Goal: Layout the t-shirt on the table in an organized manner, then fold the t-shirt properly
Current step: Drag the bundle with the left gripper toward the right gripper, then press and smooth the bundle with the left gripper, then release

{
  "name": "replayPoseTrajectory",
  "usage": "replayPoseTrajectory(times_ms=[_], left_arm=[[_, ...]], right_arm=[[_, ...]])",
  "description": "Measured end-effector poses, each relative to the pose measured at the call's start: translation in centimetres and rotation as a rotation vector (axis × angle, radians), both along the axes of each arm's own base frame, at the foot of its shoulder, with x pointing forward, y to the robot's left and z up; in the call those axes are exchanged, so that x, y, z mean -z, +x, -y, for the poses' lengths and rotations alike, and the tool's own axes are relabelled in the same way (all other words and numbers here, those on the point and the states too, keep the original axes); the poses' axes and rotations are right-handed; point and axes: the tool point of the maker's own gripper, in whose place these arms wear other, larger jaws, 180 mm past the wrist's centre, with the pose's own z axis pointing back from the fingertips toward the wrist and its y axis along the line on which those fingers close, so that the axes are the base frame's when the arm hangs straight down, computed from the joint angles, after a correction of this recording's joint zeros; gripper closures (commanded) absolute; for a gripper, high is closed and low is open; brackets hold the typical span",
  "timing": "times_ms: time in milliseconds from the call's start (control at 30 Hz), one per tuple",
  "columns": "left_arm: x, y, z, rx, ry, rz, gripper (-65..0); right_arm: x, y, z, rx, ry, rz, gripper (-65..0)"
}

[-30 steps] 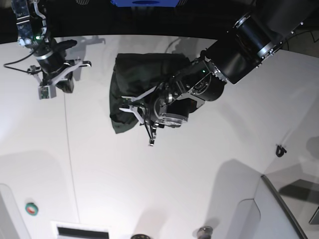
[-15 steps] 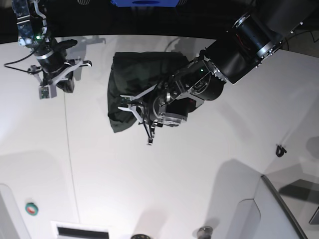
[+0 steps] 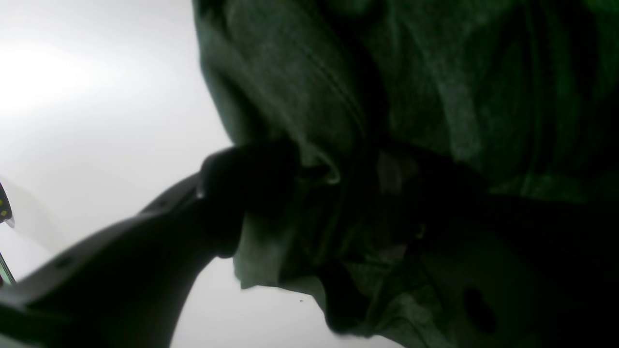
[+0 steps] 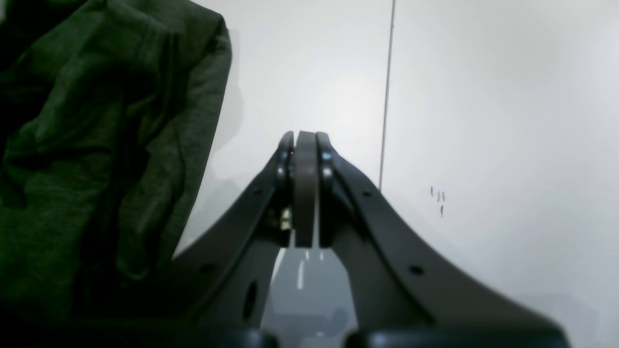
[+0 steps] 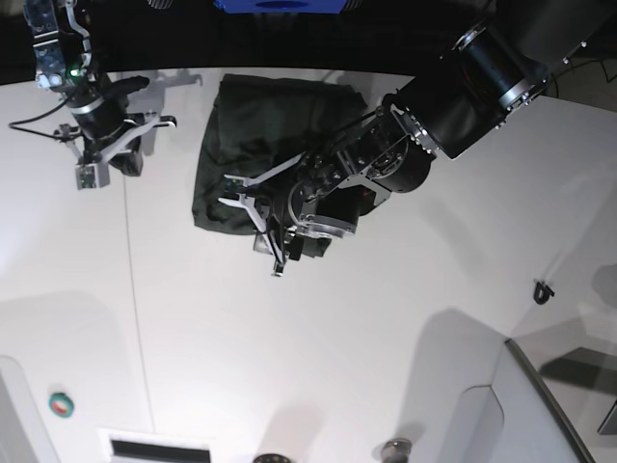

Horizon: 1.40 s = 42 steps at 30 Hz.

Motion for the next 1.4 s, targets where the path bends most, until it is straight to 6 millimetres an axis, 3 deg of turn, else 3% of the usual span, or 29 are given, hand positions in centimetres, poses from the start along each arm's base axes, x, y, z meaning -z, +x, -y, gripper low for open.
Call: replayPoseTrajectory(times_ms=[133, 267, 433, 700, 1167, 1400], left_arm=[[-0.1, 0.3, -0.3, -0.011, 0.014, 0.004, -39.2], [-1.1, 1.8, -1.0, -0.014, 0.062, 0.05, -39.2], [-3.7, 2.6, 0.5, 0.005, 0.009, 0.111, -39.2], [-5.1, 3.1, 0.6, -0.002, 0.024, 0.162, -38.8], [-4.5, 2.8, -0.2, -0.017, 0.068, 0.159, -38.3], [-3.8, 2.8, -2.1, -0.031, 0.105, 0.152, -38.2]], right_arm=[[0.0, 0.0, 0.0, 0.0, -0.001, 0.0, -0.8], [0.0, 0.0, 0.0, 0.0, 0.0, 0.001, -0.8], [0.0, 0.0, 0.0, 0.0, 0.0, 0.0, -0.8], [0.0, 0.0, 0.0, 0.0, 0.0, 0.001, -0.8], [0.0, 0.0, 0.0, -0.001, 0.0, 0.0, -0.8], [0.0, 0.0, 0.0, -0.001, 0.001, 0.0, -0.8]])
